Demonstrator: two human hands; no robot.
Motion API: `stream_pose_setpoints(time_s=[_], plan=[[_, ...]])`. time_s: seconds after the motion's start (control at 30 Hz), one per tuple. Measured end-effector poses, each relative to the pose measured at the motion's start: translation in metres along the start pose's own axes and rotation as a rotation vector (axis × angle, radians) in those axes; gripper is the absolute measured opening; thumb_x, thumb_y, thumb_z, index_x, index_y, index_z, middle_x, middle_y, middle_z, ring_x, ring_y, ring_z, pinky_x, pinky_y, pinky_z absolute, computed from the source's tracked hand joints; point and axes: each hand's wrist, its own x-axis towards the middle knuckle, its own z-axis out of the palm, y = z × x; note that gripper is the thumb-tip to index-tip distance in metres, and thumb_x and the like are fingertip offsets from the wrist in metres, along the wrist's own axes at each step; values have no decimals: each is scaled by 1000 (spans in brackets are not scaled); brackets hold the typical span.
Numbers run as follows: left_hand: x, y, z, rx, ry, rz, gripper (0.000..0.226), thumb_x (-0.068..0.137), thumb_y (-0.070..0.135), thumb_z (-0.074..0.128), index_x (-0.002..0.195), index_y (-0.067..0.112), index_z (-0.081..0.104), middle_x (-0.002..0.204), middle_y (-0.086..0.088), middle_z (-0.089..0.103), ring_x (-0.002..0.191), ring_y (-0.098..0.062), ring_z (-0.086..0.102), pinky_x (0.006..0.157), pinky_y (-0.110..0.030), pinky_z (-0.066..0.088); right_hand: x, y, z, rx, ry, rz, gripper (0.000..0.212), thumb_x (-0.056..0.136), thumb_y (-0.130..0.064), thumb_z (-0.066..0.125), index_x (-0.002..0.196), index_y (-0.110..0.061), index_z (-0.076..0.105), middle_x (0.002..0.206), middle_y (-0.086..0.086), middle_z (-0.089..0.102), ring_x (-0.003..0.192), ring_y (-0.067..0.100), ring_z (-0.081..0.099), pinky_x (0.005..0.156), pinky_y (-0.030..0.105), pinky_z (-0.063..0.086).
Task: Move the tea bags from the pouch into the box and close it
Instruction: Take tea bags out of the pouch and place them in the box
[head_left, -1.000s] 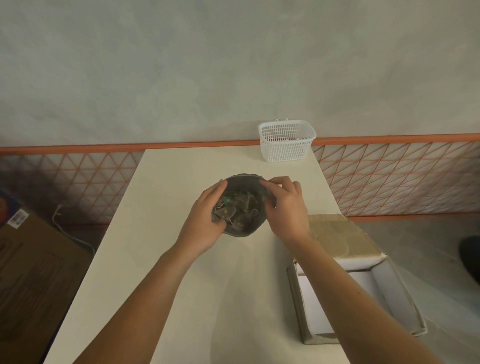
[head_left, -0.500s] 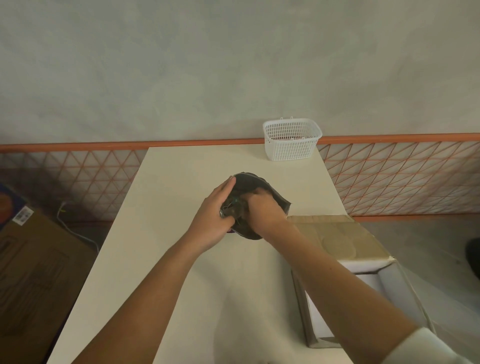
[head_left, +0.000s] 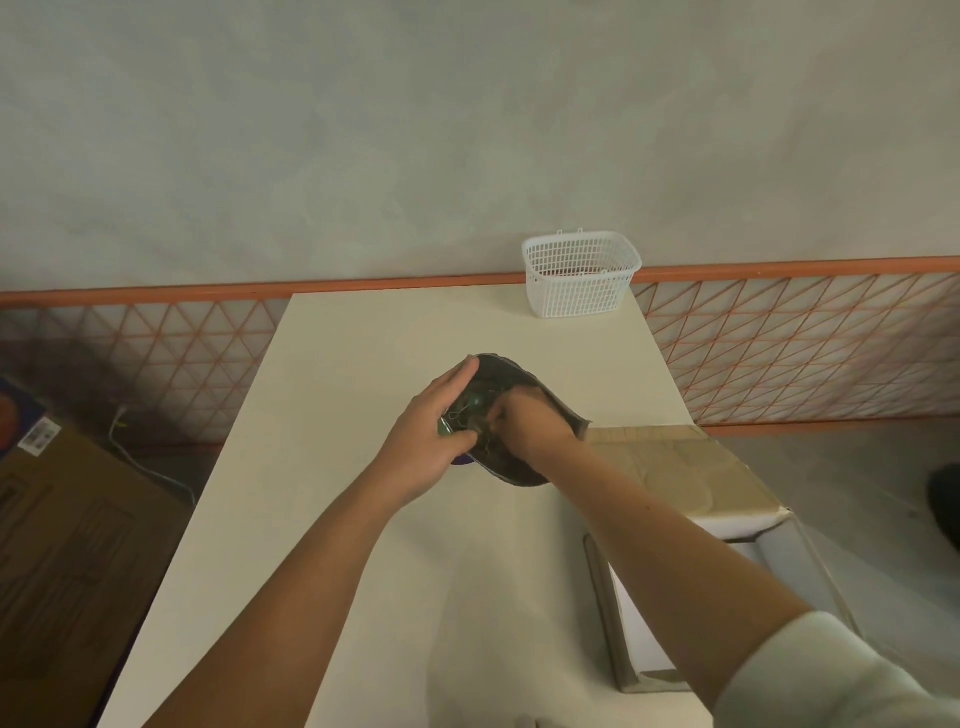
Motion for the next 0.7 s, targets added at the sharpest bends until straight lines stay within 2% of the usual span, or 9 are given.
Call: stream_pose_setpoints(time_s=[0.07,0.17,0.27,0.37,0.43,0.5,0.57,0.63,0.7], plan=[[1,0,-1,-7,6,4,65,99,1,52,153,32,33,149,22,33,135,3,30,96,2,33,-9,-1,-8,29,52,18,23,97,-20,46,102,-13,67,99,4,69,88,20,63,81,27,47],[4,1,-2,-15,34,11,49,105,13,45,151,30,39,149,20,38,138,-1,35,118,-29,33,-22,-2,-19,104,150,22,24,96,-16,46,104,-15,69,98,4,71,87,21,65,79,28,51],[7,2,-1,40,89,30,42,107,14,42,148,24,46,152,8,45,140,-11,40,116,-35,38,-39,3,-32,265,213,47,29,95,-11,46,106,-18,73,102,3,71,89,22,64,79,30,53],[9,2,4,56,141,65,41,105,9,44,144,20,51,147,0,53,134,-18,50,109,-41,46,-55,11,-41,406,297,67,30,95,-10,49,108,-20,74,106,1,71,89,16,62,71,14,45],[10,3,8,71,178,70,40,104,7,46,142,18,54,144,-2,56,128,-16,53,109,-32,45,-66,15,-53,512,356,88,29,93,-8,51,106,-18,74,103,0,71,85,12,60,64,7,42],[10,5,12,117,208,61,40,104,7,46,142,18,54,143,-2,57,126,-14,53,105,-21,41,-74,18,-66,621,416,109,27,92,-7,53,106,-16,74,99,-1,70,85,13,62,70,17,52],[9,8,17,158,229,59,40,105,10,46,143,20,53,143,0,57,127,-16,53,105,-23,41,-79,22,-77,709,452,107,23,92,-9,57,106,-16,74,96,-3,71,84,17,68,78,32,59],[7,9,22,166,255,60,39,104,13,47,143,21,54,141,0,59,126,-18,55,107,-29,43,-85,23,-87,789,459,95,19,92,-11,61,104,-17,73,92,-4,71,75,15,71,74,32,61],[6,9,27,150,281,62,38,104,15,49,141,22,56,137,0,61,123,-19,57,108,-34,46,-91,24,-96,868,461,70,15,92,-11,62,102,-14,73,91,0,72,68,12,71,65,25,60]])
